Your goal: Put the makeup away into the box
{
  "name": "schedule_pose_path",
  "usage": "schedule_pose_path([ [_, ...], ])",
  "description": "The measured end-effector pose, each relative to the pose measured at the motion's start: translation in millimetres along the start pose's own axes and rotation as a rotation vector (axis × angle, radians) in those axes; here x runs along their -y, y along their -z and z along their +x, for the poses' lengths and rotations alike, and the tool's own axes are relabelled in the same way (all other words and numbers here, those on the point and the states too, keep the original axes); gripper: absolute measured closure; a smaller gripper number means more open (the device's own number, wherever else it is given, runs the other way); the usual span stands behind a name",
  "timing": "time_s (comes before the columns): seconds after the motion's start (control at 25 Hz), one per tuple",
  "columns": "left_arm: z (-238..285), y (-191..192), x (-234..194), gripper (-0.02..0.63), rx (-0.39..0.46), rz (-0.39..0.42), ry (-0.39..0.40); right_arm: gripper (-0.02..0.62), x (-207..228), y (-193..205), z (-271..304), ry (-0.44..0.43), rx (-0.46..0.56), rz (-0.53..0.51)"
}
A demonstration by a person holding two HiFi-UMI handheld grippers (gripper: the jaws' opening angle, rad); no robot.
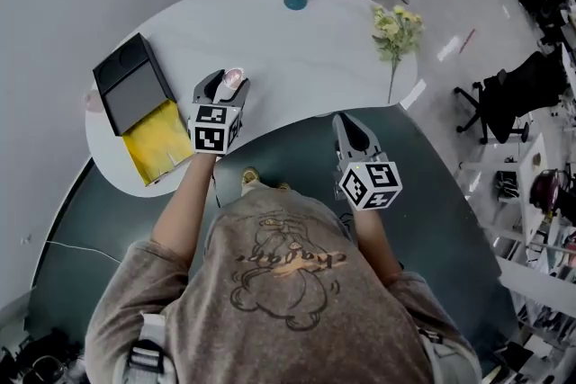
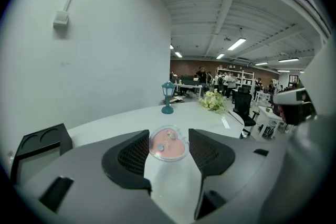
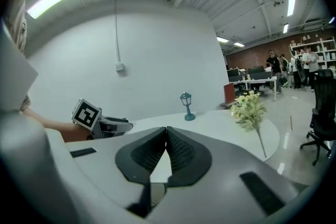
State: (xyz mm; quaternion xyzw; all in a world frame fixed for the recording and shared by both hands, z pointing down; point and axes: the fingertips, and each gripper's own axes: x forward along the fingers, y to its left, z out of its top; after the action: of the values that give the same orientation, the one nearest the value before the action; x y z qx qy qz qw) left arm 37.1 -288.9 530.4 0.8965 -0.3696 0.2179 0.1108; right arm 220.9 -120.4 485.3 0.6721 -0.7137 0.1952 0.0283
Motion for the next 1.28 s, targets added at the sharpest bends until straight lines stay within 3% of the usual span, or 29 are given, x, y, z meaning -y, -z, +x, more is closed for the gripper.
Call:
schedule_pose_path([
  [0.8, -120.9, 38.1, -110.9, 0.354, 0.008, -0.129, -0.326, 0.591, -109.7, 6.8, 83.1, -0.346, -0.076, -0.061],
  [1.28, -179.2, 60.1, -145.7, 0.354, 0.012, -0.202, -0.447, 0.591, -169.9, 12.4, 107.8, -0.492, -0.113, -0.093],
])
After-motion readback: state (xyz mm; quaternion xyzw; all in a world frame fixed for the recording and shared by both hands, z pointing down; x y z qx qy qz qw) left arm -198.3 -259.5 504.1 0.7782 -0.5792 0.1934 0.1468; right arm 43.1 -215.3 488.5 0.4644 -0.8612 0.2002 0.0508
